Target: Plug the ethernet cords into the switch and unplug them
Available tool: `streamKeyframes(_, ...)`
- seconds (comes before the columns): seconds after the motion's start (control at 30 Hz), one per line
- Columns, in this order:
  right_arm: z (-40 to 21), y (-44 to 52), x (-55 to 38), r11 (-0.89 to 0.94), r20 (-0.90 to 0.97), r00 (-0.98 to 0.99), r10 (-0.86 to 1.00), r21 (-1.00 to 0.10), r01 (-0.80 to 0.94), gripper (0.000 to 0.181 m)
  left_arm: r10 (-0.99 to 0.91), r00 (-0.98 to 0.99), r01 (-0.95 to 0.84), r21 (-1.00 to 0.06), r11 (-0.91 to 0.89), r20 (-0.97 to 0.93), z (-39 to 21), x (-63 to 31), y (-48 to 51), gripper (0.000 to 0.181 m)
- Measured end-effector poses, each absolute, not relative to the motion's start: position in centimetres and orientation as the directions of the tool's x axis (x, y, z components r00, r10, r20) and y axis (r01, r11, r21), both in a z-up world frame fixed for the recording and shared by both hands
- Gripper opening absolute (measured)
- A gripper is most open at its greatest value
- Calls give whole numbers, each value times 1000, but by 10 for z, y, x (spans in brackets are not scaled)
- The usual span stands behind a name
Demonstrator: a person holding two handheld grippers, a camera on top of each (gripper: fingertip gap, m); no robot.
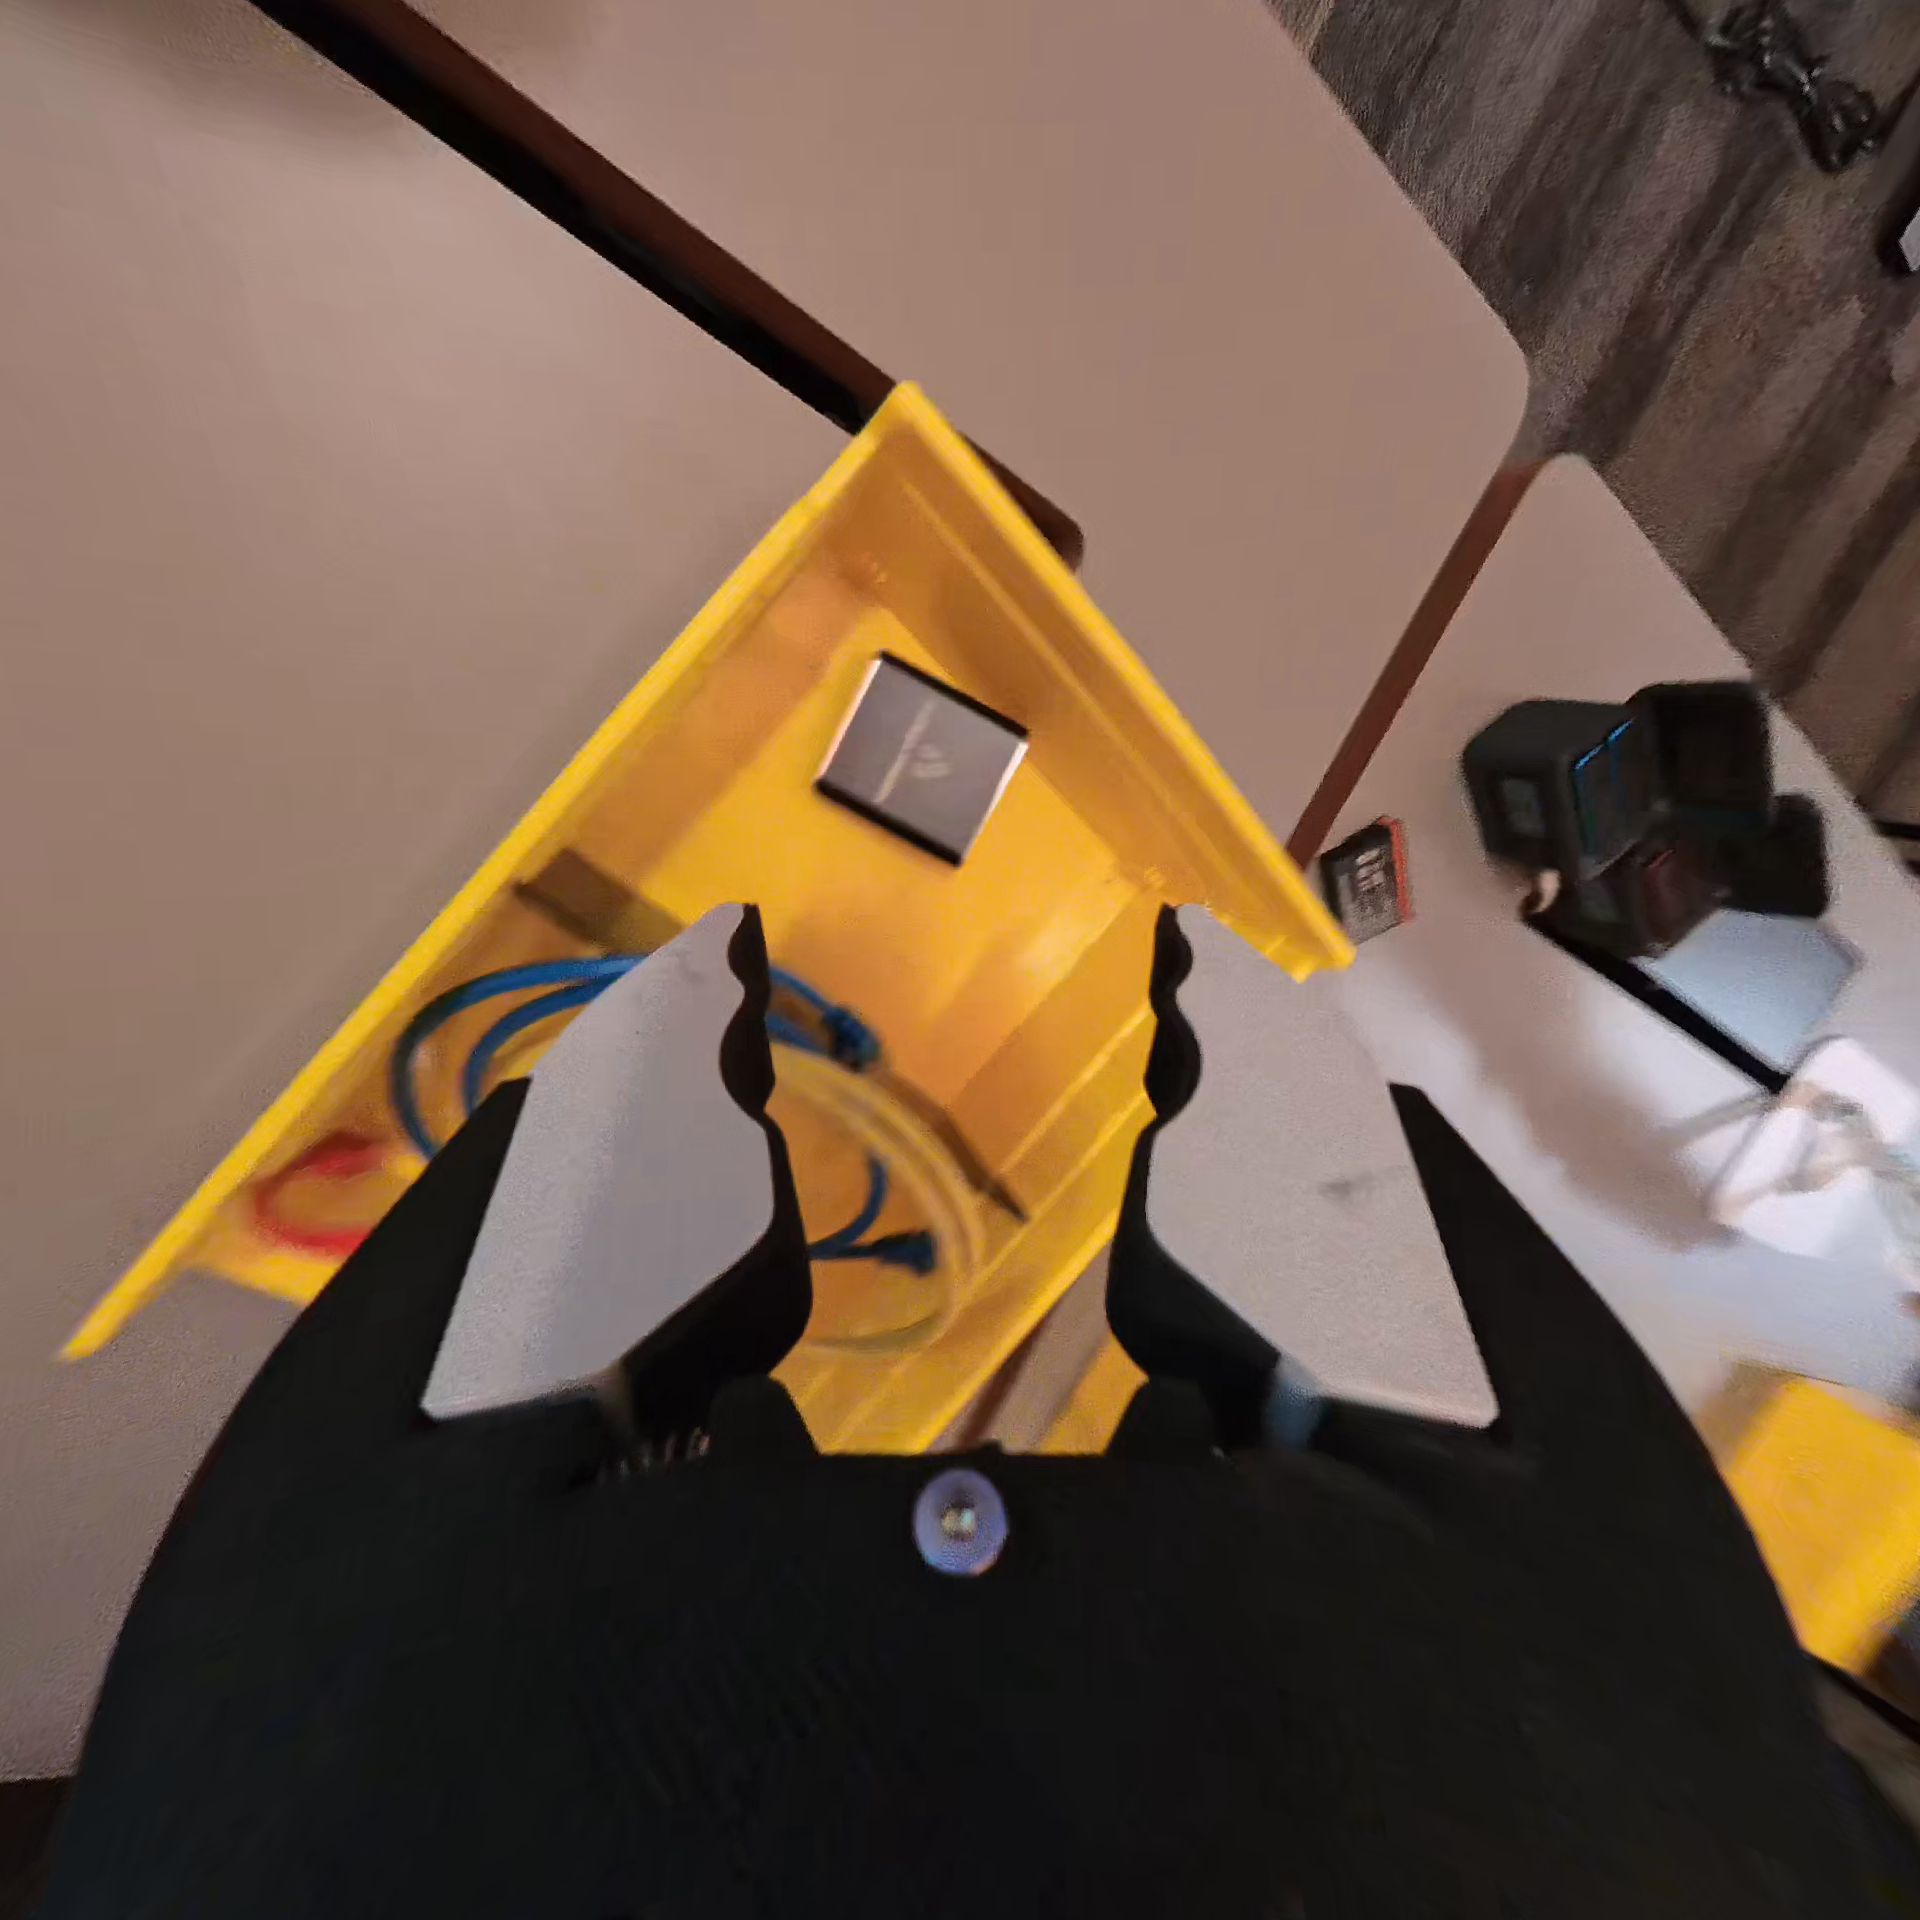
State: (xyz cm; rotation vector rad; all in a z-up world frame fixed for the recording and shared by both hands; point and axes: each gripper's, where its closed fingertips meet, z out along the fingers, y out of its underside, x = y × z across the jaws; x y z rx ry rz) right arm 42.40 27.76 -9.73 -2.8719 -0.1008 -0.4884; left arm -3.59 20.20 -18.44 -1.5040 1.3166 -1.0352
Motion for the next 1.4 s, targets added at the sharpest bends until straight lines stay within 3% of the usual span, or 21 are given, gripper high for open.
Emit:
streamKeyframes(0.13,-78,199,389,-875,258,954,-150,-484,-6,76,-980,122,-210,-961,-181,158,-179,-40,211,67)
streamKeyframes(0.3,-103,110,342,-700,212,948,-235,-714,-14,79,-980,112,-205,-961,-185,164,-179,-37,208,65)
streamKeyframes(0.57,-144,65,334,-526,123,939,-321,-848,-69,88,-995,86,-376,-927,9,-44,-192,6,175,73)
streamKeyframes(0.7,-151,50,351,-492,70,915,-398,-858,-148,95,-996,-76,-436,-896,81,-53,-190,72,139,81)
streamKeyframes(0.83,-146,29,362,-479,93,900,-425,-867,-137,100,-997,-69,-579,-815,6,41,-200,142,138,98)
streamKeyframes(1.03,-127,11,363,-371,2,910,-414,-914,-167,97,-988,150,-570,-812,-123,45,-190,252,178,96)
streamKeyframes(1.27,-117,8,360,-283,-87,918,-386,-936,-208,90,-941,335,-483,-850,-209,41,-187,284,203,57)
streamKeyframes(1.4,-126,19,360,-308,-106,913,-395,-921,-240,89,-947,304,-493,-868,-64,-102,-185,285,201,20)
